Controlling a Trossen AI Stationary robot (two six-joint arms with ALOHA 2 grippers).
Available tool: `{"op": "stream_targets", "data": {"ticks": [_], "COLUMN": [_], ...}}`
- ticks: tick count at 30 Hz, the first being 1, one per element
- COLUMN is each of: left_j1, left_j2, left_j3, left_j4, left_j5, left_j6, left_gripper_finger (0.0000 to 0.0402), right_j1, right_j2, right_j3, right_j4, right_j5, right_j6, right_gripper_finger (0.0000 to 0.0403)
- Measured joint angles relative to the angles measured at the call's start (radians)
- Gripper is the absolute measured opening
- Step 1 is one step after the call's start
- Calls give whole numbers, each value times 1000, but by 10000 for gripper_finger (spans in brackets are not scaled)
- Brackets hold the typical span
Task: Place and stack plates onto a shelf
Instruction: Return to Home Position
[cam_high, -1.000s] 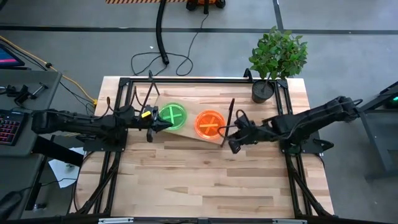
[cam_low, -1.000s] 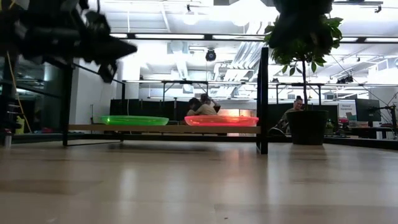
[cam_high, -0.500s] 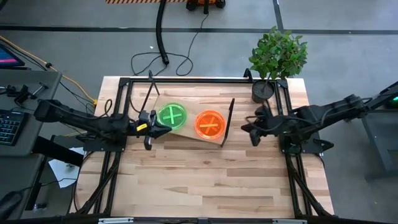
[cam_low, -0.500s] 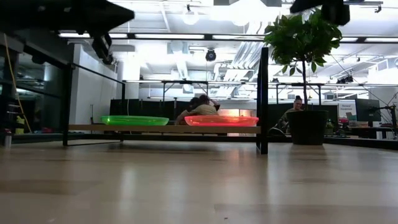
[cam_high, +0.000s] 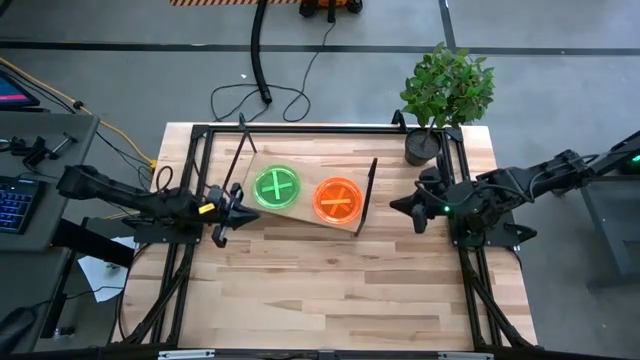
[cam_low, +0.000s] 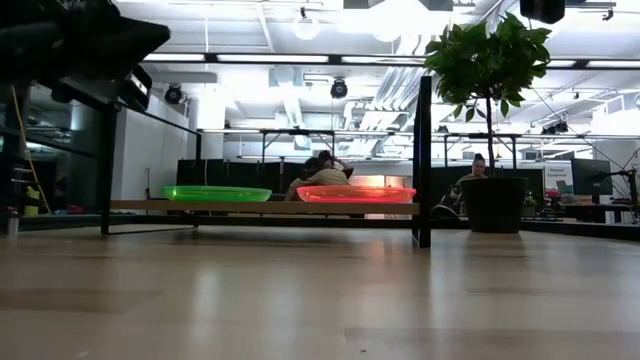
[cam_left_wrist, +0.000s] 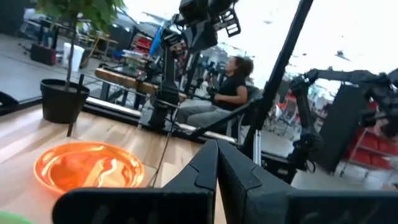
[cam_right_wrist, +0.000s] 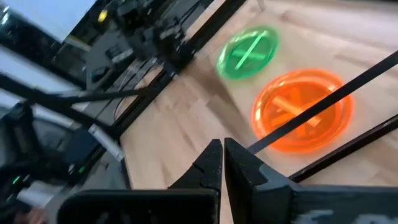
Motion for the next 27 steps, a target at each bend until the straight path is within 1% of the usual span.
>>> {"op": "stream_targets", "data": {"ticks": [2,4,9,12,16,21,27], "left_j1": [14,30,90,120,128,128,128], "left_j2": [-44,-84,-175,-207,-215,-215,-215], "left_j3": [1,1,1,2,2,2,2], "left_j4": [-59,-109,-182,-247,-345,-416,-473], "left_j5": [32,55,115,145,146,96,89], "left_j6": [21,40,68,80,188,333,300], "left_gripper_finger": [0,0,0,0,0,0,0], "right_j1": [0,0,0,0,0,0,13], "right_j2": [0,0,0,0,0,-1,-32], "right_j3": [0,0,0,0,0,0,0], "right_j4": [0,0,-12,-43,-89,-104,-125], "right_j5": [-48,-71,-76,-76,-81,-81,-79], "right_j6": [-2,8,-3,-10,-70,-189,-265], "right_gripper_finger": [0,0,0,0,0,0,0]}}
